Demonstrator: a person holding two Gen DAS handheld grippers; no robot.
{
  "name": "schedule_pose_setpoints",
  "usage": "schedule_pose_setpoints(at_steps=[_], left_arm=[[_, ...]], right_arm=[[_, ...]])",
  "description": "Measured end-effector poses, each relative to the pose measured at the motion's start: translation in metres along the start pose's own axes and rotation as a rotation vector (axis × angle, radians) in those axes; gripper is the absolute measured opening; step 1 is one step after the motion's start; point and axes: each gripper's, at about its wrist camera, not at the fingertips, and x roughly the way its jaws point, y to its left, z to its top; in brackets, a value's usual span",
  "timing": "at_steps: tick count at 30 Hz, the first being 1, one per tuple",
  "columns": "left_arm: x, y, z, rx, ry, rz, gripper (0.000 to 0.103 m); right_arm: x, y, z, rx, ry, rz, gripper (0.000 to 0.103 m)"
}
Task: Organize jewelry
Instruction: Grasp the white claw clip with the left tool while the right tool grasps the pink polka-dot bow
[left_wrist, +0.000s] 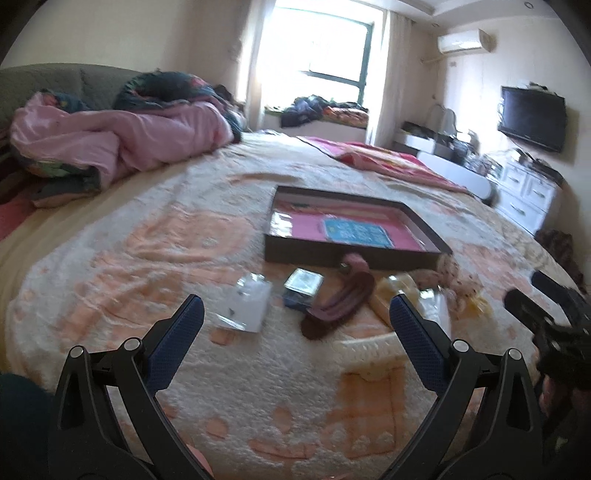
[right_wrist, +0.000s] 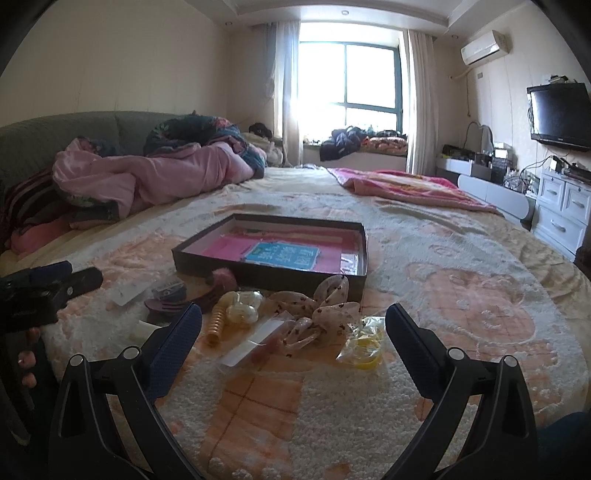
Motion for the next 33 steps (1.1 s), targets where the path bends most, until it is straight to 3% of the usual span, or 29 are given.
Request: schedule_pose_setpoints(at_steps=[10,23,25,29,33], left_arm=[[0.026,-0.022,-0.013,0.044,0.113,-0.095,0.092],[0.058,-0.033,-0.020,0.012,0.228,-0.114,0.092],[0.063,-0.034,-0.022,0.002,0.246,-0.118,0.092],[0.070,-0.035,-0.023,-0.014,0.271,-0.127,0.092],[0.072,-0.037,-0.023,-0.019,0.277,-0.134,0.092]], right_arm=[[0.026,-0.019,0.005,-0.004,0.052,-0.022,0.097],[0.073,-0.043,0.009,-0.009,0.180,-0.011,0.095],[0.082,-0.042,0.010,-0.034,0.202,-0.009,0.082],[0.099,-0.045,0.010,-0.037,0.248,0.011,0.069],[0.115,-0.045,0.010,-0.046,0.294,0.024,0.043]])
